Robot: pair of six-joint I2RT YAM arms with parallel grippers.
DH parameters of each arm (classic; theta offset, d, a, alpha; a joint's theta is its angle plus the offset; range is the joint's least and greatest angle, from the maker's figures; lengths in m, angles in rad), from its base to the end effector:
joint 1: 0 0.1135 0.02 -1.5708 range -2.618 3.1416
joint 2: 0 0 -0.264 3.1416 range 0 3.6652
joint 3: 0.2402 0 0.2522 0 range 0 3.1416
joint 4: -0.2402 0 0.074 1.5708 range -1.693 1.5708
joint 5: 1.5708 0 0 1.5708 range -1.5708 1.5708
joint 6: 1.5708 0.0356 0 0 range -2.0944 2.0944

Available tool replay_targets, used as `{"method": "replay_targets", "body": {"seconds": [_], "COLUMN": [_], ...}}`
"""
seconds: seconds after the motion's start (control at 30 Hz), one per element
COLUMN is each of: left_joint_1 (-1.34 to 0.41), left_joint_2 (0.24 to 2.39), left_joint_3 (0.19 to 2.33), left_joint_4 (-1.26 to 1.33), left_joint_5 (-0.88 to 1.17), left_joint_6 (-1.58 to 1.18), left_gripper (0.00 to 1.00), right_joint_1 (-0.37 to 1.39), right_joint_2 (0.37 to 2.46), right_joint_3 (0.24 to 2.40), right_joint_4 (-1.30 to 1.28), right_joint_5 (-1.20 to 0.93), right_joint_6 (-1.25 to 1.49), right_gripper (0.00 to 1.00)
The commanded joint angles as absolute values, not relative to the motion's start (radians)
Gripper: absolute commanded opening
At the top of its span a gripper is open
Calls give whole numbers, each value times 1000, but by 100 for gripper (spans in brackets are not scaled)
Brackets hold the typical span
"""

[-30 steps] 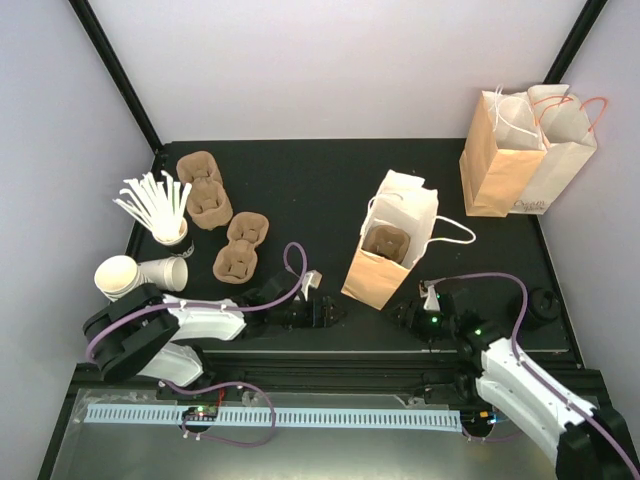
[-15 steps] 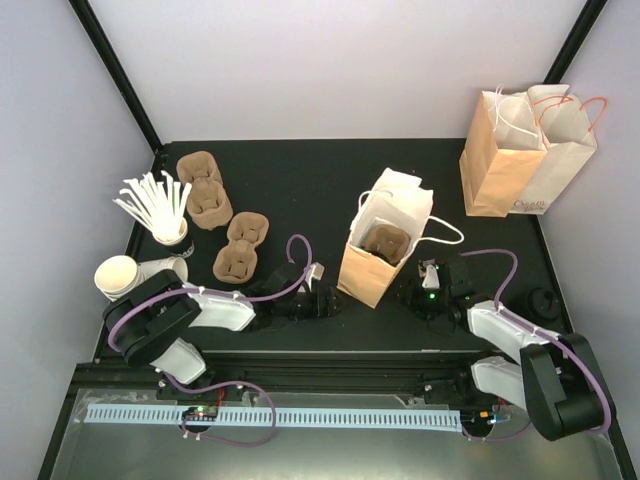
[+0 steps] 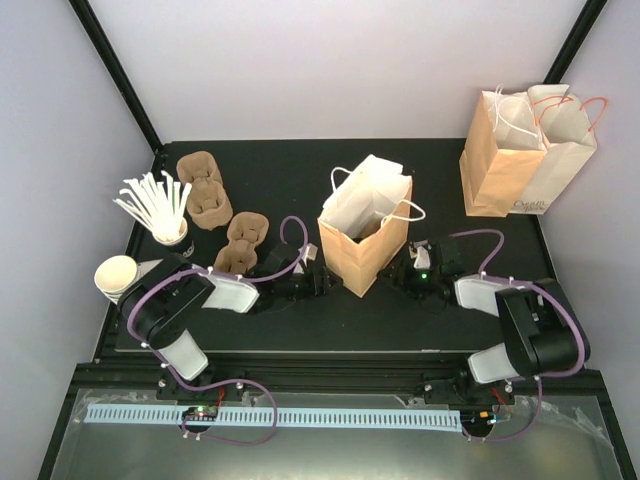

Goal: Pack the takeout coffee

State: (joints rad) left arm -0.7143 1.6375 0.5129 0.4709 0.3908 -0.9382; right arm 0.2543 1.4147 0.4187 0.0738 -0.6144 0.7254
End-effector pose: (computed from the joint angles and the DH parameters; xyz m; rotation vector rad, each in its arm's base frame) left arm 0.2044 -0.1952 0.1168 -0.0366 2.5162 -1.2451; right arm 0.2124 0.0764 0.1192 0.3398 2.6133 1.1480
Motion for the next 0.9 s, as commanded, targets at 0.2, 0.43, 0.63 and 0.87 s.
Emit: {"method": "replay_targets", "body": {"seconds": [0.2,0.43,0.63,0.87], "left_joint_1": [-615,-569,-552,-550], "left_joint_2": [1743,1802,1798,1754], "left_joint_3": [652,739,770,719], "left_joint_4": [385,331,276,260], "left_joint_5": [418,420,397,388], "left_joint_6": [-766,-719,-677,-672], "left_gripper": [70,70,70,71], "right_joint_1": [235,226,215,209], "right_joint_2": [1647,1726,1728,1667], "right_joint_3": [529,625,649,616], "right_joint_4": [154,123,102,78], "right_joint_5": [-601,-592,-574,-551], "right_joint_6": [688,666,646,626], "right_gripper": [59,59,60,63]}}
